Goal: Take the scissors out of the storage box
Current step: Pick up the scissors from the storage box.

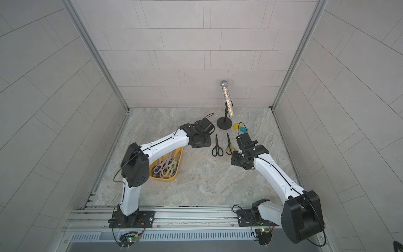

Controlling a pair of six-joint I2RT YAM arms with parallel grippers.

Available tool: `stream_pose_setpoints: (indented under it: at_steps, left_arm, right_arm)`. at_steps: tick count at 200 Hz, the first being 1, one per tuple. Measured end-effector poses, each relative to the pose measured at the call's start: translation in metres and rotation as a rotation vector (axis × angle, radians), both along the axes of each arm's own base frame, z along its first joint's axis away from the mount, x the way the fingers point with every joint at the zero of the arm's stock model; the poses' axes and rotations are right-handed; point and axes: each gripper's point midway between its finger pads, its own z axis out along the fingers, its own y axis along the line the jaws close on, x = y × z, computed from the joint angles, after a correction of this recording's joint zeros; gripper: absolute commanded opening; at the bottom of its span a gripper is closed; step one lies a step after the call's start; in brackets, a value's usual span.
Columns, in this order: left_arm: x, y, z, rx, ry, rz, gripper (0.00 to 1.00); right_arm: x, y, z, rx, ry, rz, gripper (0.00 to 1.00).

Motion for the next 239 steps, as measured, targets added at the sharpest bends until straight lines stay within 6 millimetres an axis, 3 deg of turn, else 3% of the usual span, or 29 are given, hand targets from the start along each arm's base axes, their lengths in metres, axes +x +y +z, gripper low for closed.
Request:
stream_pose_setpoints:
  at_steps: [28,61,94,118,141,208,239]
  left_arm:
    - [-0.010,0.063,0.023,-0.009,-0.048,0.007,0.35]
    - [-0.043,0.150,0.012,0.100,-0.003,0.035,0.32]
    - [-0.090,0.205,0.003,0.238,0.059,0.014,0.29]
    - [-0.115,0.225,-0.010,0.316,0.110,-0.013,0.28]
    - [-0.128,0.230,-0.026,0.340,0.169,-0.038,0.28]
    - [-0.142,0.226,-0.070,0.382,0.349,-0.084,0.28]
    - [-0.142,0.223,-0.076,0.387,0.357,-0.094,0.28]
  right_arm:
    - [0.003,0.019,0.001,0.007,-0.004,0.038,0.48]
    - [0.002,0.026,-0.005,-0.006,0.014,0.047,0.48]
    - [0.001,0.032,-0.010,-0.010,0.024,0.062,0.48]
    - [-0.001,0.035,-0.016,-0.020,0.047,0.074,0.48]
    - [-0.002,0.037,-0.024,-0.032,0.074,0.083,0.48]
    - [-0.004,0.036,-0.024,-0.039,0.082,0.092,0.48]
    - [-0.004,0.036,-0.024,-0.043,0.083,0.100,0.48]
